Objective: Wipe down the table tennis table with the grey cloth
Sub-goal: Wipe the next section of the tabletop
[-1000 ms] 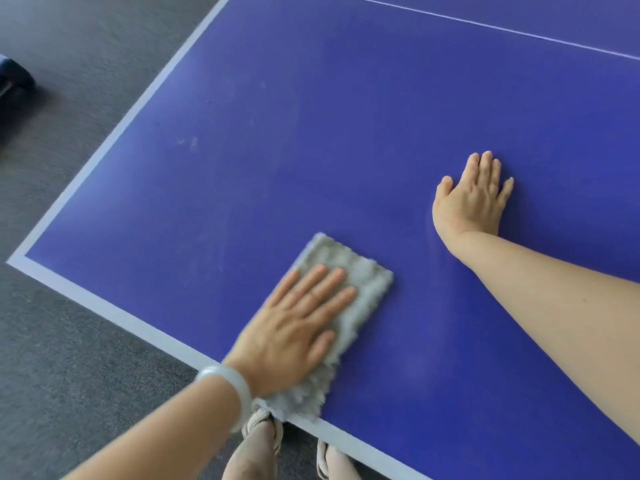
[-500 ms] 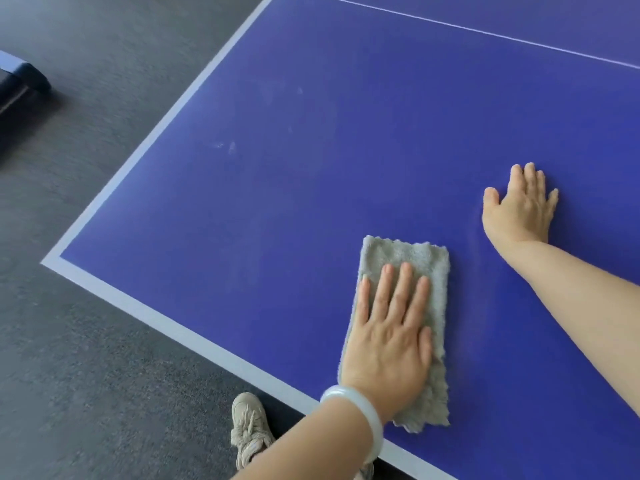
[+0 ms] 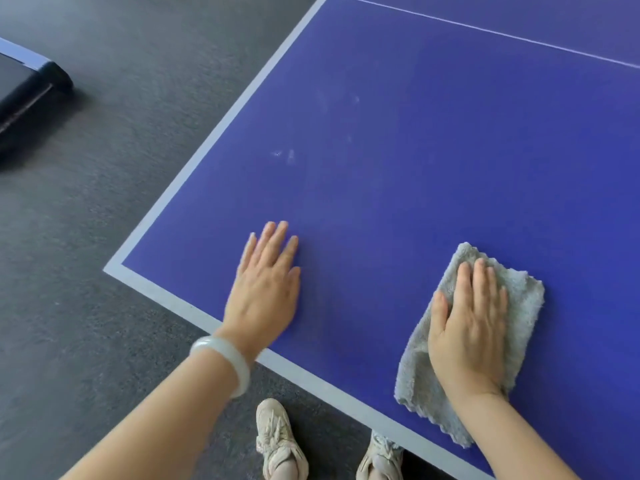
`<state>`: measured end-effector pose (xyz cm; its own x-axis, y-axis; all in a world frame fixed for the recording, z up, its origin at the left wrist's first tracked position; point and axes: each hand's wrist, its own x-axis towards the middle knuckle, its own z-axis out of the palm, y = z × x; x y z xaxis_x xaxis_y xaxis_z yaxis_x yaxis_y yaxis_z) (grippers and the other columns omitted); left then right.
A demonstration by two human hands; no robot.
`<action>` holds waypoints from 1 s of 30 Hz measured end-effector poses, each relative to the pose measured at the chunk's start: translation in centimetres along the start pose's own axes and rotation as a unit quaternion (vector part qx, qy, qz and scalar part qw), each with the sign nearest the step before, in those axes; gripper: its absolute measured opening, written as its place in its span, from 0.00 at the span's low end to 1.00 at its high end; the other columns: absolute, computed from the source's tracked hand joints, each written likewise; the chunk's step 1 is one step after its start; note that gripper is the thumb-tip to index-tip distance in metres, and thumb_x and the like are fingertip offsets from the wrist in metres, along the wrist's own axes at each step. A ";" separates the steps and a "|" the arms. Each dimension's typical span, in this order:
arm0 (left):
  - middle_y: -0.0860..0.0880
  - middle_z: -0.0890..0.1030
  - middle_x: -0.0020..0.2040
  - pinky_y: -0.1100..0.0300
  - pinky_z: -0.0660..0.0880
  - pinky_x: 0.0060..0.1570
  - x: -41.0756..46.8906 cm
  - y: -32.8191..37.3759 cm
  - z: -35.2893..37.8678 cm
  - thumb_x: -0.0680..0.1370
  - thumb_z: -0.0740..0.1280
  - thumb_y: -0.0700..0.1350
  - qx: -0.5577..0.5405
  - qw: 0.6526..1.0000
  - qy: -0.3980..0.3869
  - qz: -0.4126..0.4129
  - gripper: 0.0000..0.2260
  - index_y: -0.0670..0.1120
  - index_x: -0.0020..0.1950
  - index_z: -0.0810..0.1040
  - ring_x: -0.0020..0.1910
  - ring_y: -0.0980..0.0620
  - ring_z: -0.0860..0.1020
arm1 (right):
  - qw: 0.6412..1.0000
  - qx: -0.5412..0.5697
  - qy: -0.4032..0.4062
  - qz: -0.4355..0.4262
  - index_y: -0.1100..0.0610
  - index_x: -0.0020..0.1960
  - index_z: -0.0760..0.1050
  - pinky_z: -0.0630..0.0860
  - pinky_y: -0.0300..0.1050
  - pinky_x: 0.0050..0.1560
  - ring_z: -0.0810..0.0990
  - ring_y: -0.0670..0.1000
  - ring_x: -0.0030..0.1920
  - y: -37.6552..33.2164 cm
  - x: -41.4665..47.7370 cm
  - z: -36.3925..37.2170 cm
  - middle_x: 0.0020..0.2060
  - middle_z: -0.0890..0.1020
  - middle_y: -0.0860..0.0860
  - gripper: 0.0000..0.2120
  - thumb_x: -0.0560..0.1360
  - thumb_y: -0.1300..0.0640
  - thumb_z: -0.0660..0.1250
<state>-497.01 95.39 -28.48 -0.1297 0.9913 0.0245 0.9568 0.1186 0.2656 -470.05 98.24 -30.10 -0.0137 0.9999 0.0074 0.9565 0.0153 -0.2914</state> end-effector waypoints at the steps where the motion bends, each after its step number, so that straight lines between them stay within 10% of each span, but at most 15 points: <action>1: 0.42 0.60 0.79 0.49 0.45 0.78 0.1 -2.5 -0.6 0.84 0.57 0.44 0.016 0.999 -0.007 -0.043 0.21 0.42 0.77 0.66 0.80 0.43 0.54 | 1.000 -0.013 -0.001 -0.005 0.65 0.78 0.58 0.51 0.58 0.79 0.54 0.58 0.80 0.1 0.0 0.1 0.78 0.58 0.60 0.31 0.81 0.47 0.45; 11: 0.48 0.53 0.81 0.50 0.41 0.78 0.3 -7.1 0.3 0.83 0.46 0.53 0.039 0.998 -0.029 -0.035 0.25 0.54 0.81 0.54 0.81 0.48 0.48 | 0.994 -0.104 0.015 0.039 0.61 0.77 0.63 0.57 0.71 0.72 0.60 0.66 0.76 -2.3 -1.3 0.4 0.76 0.64 0.60 0.29 0.79 0.51 0.47; 18: 0.47 0.53 0.81 0.50 0.40 0.78 0.2 -7.3 0.1 0.83 0.45 0.52 0.030 0.999 -0.034 -0.022 0.25 0.52 0.81 0.56 0.81 0.48 0.47 | 0.970 -0.098 -0.096 -0.201 0.53 0.81 0.40 0.39 0.60 0.78 0.36 0.55 0.80 -18.4 2.0 5.5 0.80 0.41 0.51 0.29 0.83 0.50 0.45; 23: 0.48 0.53 0.81 0.49 0.41 0.78 0.2 -7.5 0.4 0.83 0.46 0.52 0.022 0.999 -0.029 -0.023 0.24 0.53 0.81 0.56 0.81 0.48 0.47 | 0.932 -0.100 -0.104 -0.331 0.54 0.81 0.52 0.54 0.61 0.77 0.49 0.54 0.80 -9.8 -0.8 3.5 0.81 0.52 0.52 0.28 0.83 0.48 0.47; 30: 0.47 0.55 0.81 0.49 0.41 0.78 0.1 -7.3 0.2 0.83 0.46 0.52 0.007 0.999 -0.020 -0.026 0.25 0.53 0.80 0.58 0.81 0.47 0.49 | 0.989 -0.133 -0.050 -0.047 0.57 0.81 0.50 0.48 0.61 0.78 0.51 0.57 0.80 -10.6 4.1 3.5 0.80 0.53 0.56 0.31 0.80 0.48 0.43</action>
<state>-503.93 94.68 -30.62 -0.1682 0.9854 -0.0276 0.9526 0.1697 0.2526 -481.23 102.15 -30.29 -0.1221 0.9897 -0.0752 0.9923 0.1201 -0.0313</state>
